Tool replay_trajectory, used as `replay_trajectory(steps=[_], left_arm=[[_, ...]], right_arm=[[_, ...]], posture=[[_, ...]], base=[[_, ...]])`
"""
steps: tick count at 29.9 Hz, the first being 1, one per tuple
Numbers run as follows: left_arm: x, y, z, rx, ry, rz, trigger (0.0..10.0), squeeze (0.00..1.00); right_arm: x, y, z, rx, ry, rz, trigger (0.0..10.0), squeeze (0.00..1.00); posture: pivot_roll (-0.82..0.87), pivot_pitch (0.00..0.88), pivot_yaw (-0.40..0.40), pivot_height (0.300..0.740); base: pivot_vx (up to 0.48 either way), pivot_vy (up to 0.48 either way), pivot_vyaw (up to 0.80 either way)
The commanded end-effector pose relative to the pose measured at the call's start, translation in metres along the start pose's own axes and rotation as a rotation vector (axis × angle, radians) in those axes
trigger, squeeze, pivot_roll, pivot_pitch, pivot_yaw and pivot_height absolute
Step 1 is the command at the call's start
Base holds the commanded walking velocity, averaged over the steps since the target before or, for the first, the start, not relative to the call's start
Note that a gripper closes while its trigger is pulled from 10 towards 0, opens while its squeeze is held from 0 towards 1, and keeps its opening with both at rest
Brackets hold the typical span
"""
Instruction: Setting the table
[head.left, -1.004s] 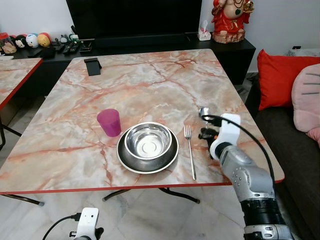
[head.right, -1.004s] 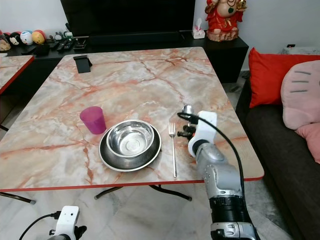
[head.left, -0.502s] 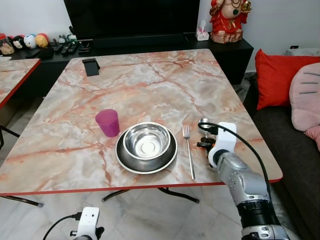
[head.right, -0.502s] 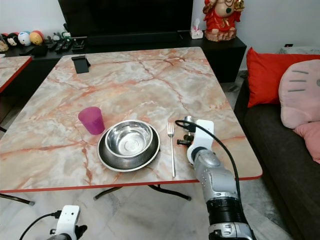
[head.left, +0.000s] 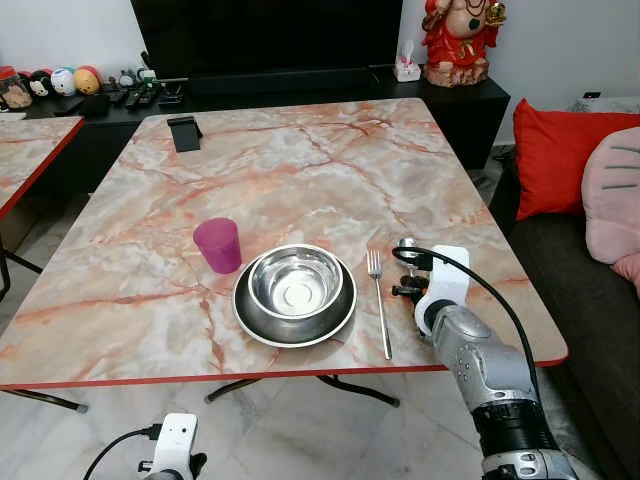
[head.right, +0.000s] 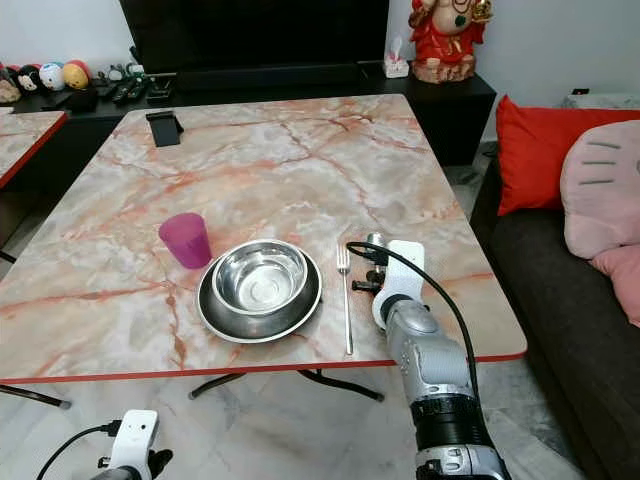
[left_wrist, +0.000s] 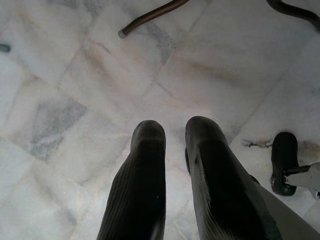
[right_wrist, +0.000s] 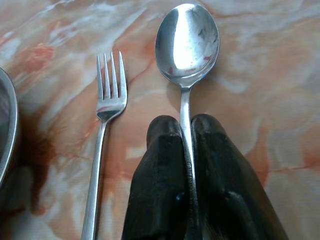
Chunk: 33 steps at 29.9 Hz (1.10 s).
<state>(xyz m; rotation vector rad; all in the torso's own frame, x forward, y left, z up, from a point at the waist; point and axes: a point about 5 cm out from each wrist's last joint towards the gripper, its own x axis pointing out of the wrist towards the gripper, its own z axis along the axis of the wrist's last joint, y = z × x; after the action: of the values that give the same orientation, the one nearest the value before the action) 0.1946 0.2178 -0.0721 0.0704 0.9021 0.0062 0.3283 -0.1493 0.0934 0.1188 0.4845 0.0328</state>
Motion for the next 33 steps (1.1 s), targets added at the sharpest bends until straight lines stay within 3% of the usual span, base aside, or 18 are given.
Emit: replay_trajectory(steps=[1,33], left_arm=[[-0.002,0.005,-0.005,0.027,0.03,0.009,10.0,0.0],[-0.001,0.003,-0.004,0.044,0.032,0.007,10.0,0.0]], right_arm=[[-0.002,0.001,-0.001,-0.028,0.002,-0.005,10.0,0.0],[-0.006,0.009,-0.027,-0.032,0.069,0.01,10.0,0.0]], posture=[[-0.07,0.0,0.07,0.74],[-0.06,0.0,0.068,0.74]], base=[[0.0,0.0,0.0],[0.0,0.0,0.0]])
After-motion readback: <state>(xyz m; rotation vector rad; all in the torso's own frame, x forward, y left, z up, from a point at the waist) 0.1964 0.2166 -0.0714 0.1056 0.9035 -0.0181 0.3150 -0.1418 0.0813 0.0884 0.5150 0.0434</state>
